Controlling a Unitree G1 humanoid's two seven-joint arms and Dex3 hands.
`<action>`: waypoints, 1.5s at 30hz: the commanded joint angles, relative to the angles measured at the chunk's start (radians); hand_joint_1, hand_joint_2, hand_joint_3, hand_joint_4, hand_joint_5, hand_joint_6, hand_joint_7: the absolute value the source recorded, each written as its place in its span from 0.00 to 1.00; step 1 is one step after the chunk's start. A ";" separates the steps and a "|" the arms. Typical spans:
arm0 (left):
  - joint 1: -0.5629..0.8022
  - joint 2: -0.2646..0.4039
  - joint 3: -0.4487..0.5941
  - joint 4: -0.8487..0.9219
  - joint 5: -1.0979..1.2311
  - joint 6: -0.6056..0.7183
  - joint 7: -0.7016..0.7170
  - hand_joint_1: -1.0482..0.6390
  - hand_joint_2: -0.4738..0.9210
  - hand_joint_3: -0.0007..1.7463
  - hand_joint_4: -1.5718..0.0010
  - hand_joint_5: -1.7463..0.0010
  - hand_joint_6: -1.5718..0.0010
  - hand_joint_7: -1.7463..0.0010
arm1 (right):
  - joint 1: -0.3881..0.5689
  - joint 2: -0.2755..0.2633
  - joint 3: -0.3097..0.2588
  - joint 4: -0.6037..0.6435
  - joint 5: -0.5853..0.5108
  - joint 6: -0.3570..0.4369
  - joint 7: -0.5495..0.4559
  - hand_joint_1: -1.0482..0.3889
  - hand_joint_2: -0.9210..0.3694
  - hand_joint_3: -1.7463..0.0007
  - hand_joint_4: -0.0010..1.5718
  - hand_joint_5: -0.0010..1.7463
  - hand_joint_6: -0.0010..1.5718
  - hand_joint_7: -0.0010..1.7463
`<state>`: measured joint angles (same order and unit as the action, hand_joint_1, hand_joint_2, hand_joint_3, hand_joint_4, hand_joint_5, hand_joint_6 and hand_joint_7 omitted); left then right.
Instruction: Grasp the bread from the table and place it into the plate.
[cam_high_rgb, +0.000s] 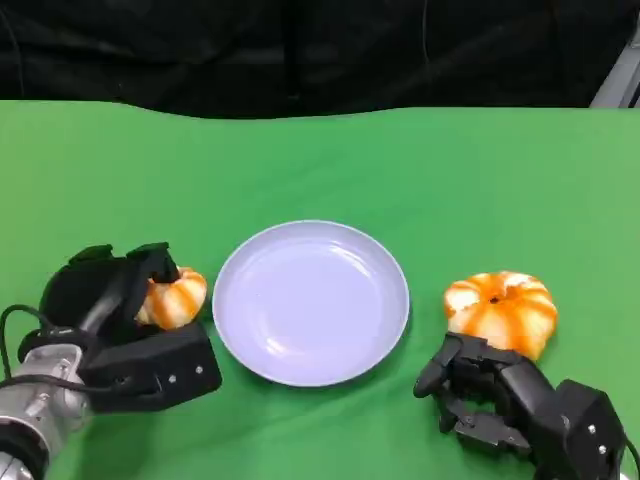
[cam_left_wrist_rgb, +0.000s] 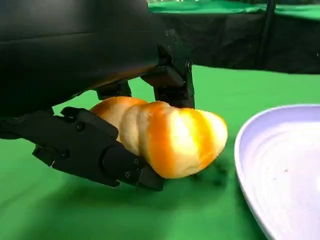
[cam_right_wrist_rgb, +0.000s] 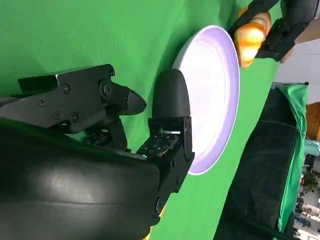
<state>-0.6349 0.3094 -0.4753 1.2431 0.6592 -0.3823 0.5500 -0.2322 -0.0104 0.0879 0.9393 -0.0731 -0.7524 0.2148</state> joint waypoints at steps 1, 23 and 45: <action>0.018 0.015 0.020 -0.002 -0.007 -0.004 0.081 0.54 0.99 0.03 0.66 0.00 0.56 0.27 | 0.017 -0.013 -0.008 0.020 0.005 0.026 0.006 0.75 0.02 0.65 0.43 0.99 0.46 0.77; 0.085 0.064 0.050 -0.197 0.013 -0.173 0.298 0.58 0.98 0.01 0.63 0.01 0.49 0.33 | 0.007 -0.010 -0.011 0.037 0.008 0.018 0.010 0.76 0.03 0.63 0.43 1.00 0.46 0.77; 0.122 0.008 0.037 -0.360 0.022 -0.238 0.132 0.62 0.99 0.05 0.54 0.17 0.38 0.53 | 0.005 -0.006 -0.006 0.031 0.000 0.025 -0.002 0.75 0.04 0.64 0.43 1.00 0.45 0.79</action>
<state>-0.5066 0.3138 -0.4339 0.8764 0.6705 -0.6106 0.7045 -0.2448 -0.0073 0.0851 0.9603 -0.0688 -0.7575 0.2164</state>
